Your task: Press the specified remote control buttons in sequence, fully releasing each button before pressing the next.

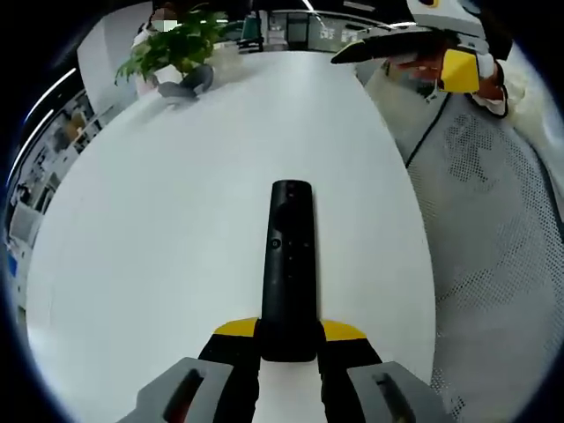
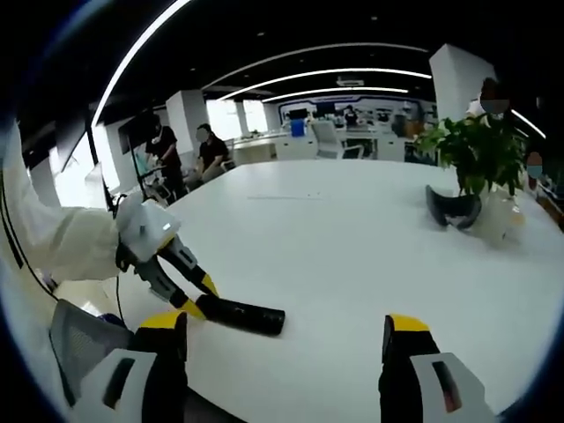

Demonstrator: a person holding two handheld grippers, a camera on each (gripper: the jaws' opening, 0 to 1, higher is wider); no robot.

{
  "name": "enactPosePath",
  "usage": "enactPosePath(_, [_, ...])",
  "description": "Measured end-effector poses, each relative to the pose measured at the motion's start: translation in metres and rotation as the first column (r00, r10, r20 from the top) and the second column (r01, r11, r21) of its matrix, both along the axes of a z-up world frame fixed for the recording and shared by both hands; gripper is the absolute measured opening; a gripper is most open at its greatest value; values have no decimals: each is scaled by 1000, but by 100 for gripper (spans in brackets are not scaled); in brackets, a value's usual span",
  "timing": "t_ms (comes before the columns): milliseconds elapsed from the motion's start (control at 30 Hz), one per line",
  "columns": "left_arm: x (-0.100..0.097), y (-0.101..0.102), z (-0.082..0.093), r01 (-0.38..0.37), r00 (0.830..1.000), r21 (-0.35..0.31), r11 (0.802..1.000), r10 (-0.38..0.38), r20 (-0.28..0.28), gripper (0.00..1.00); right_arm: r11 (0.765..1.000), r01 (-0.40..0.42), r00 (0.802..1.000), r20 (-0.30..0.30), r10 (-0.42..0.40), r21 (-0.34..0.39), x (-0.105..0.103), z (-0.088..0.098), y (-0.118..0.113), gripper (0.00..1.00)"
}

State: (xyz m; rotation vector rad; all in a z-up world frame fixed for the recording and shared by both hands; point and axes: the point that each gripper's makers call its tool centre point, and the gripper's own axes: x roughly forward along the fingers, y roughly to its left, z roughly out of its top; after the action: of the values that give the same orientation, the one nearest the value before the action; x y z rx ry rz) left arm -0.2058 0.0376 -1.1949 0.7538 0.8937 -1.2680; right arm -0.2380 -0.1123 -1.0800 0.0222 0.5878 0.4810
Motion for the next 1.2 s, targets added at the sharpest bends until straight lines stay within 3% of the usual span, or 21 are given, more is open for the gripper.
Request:
enactPosePath(733, [72,13,0,-1,1000,48,999,0,20,24,1000,-13,1000,-26,12,-21,-2,-8,-1,94])
enactPosePath(1200, [107,15,0,-10,1000,54,998,9,24,24,1000,-1,999,-54,0,-31,-1,-16,-6,94])
